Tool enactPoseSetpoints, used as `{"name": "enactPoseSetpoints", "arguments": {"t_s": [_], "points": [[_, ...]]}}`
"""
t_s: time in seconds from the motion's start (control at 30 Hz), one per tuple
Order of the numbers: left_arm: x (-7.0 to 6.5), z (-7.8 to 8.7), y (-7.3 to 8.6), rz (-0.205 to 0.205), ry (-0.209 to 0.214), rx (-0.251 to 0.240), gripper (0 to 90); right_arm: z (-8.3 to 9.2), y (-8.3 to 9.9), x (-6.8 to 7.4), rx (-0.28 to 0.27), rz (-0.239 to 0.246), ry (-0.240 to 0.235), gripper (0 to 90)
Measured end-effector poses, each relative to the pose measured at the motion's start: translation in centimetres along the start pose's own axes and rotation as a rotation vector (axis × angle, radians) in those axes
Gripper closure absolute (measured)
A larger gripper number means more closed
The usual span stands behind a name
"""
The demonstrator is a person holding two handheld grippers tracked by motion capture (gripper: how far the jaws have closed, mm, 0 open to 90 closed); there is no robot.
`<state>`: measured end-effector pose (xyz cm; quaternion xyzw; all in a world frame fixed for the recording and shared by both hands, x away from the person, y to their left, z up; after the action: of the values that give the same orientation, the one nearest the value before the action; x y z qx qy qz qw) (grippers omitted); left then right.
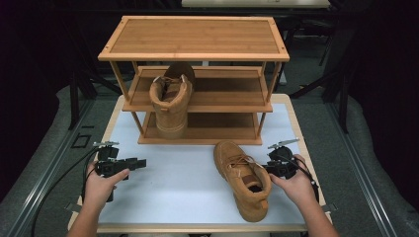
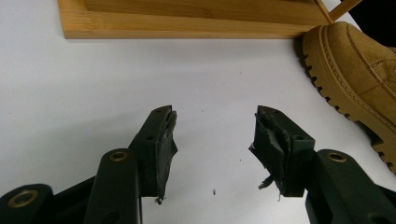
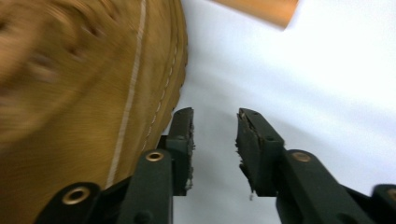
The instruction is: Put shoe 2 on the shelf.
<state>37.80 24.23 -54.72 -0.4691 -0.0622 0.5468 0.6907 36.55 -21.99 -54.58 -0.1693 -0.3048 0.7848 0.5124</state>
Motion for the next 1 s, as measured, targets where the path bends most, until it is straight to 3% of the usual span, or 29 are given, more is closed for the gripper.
{"name": "enactPoseSetpoints", "arguments": {"t_s": [0.17,0.3,0.37,0.6,0.73,0.8,0.87,0.93,1.0], "points": [[0.0,0.0,0.0,0.003,-0.002,-0.004,47.5,2.8,-2.4,0.8,0.029,0.091,0.032,60.3],[0.0,0.1,0.0,0.005,0.001,-0.005,47.5,4.9,-4.2,1.8,0.077,0.083,0.033,60.6],[0.0,0.1,0.0,0.005,0.000,-0.005,47.5,5.8,-4.9,2.5,0.108,0.064,-0.013,60.6],[0.1,0.1,0.0,0.004,0.000,-0.005,47.4,8.2,-7.4,4.4,0.153,0.092,-0.030,60.7],[0.1,0.1,0.0,0.006,0.001,-0.004,47.4,8.6,-7.7,5.1,0.196,0.104,-0.034,61.1],[0.1,0.1,0.0,0.007,0.002,-0.004,47.3,8.6,-7.2,5.8,0.252,0.095,-0.059,61.1],[0.1,0.1,0.0,0.004,0.001,-0.005,47.4,8.3,-6.7,5.9,0.277,0.093,-0.040,61.2],[0.2,0.1,0.0,0.005,0.000,-0.004,47.3,8.0,-6.1,6.0,0.302,0.076,-0.070,61.1],[0.1,0.0,0.0,0.012,0.001,-0.004,47.4,7.6,-5.5,5.8,0.319,0.078,-0.031,61.1]]}}
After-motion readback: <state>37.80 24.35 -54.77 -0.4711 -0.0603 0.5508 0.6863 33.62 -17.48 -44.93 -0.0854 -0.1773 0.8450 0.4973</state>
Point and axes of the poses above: each handheld gripper's, and its own axes: z roughly backward along the jaws, y roughly out of its underside, x roughly to its left, the point moved 6 cm from there along -z, roughly forward along the jaws, and after that the axes turned 8 degrees about -x, right-handed, at the moved point
